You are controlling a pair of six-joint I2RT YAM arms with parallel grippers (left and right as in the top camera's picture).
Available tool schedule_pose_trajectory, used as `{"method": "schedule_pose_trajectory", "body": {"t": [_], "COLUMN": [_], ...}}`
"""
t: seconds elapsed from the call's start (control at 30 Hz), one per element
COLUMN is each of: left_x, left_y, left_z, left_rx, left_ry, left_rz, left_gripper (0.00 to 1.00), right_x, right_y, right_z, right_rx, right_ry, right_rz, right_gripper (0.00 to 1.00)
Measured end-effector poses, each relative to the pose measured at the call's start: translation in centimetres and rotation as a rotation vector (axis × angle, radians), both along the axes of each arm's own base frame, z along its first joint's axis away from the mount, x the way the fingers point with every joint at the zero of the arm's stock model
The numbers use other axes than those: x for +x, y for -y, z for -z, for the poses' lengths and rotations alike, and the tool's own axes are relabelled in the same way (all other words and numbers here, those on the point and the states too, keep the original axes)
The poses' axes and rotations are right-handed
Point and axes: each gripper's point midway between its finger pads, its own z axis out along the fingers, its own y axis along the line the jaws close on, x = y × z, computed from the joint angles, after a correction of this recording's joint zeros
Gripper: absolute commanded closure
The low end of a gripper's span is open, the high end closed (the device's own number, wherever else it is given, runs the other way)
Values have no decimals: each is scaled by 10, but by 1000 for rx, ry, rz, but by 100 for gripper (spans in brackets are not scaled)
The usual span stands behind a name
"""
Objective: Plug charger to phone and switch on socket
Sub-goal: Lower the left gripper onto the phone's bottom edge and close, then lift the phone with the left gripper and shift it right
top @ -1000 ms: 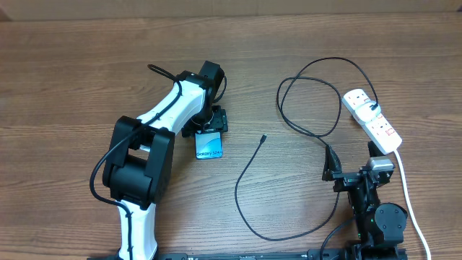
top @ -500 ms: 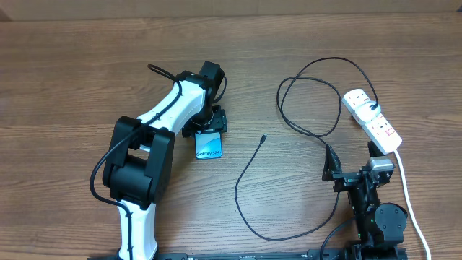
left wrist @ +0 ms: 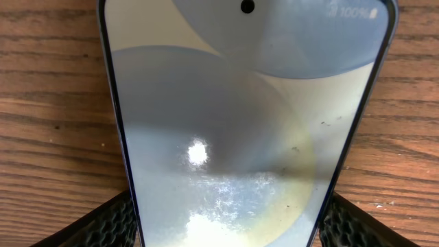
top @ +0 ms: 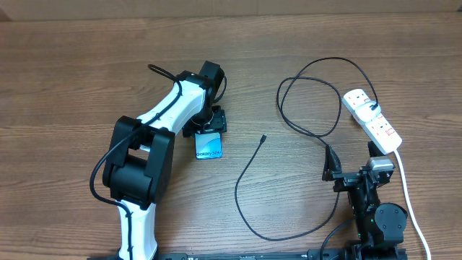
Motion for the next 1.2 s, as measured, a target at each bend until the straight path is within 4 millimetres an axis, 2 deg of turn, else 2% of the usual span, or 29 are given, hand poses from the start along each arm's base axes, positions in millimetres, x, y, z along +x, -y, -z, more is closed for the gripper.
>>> {"method": "schedule_pose_trajectory", "body": {"t": [0.73,1.03,1.2], "left_x": [-2,2,3], "left_y": [-3,-1,7], "left_z": [-6,-28,-47], "left_rx": [35,36,-54], "left_ry": [-68,-85,-120], "left_rz": [0,-3,-33], "left_gripper": [27,26,24], "right_x": [0,0,0], "right_y": [0,0,0], "right_z": [0,0,0], "right_rx": [0,0,0], "right_ry": [0,1,0], "right_rz": [1,0,1], "right_gripper": [0,0,0]}}
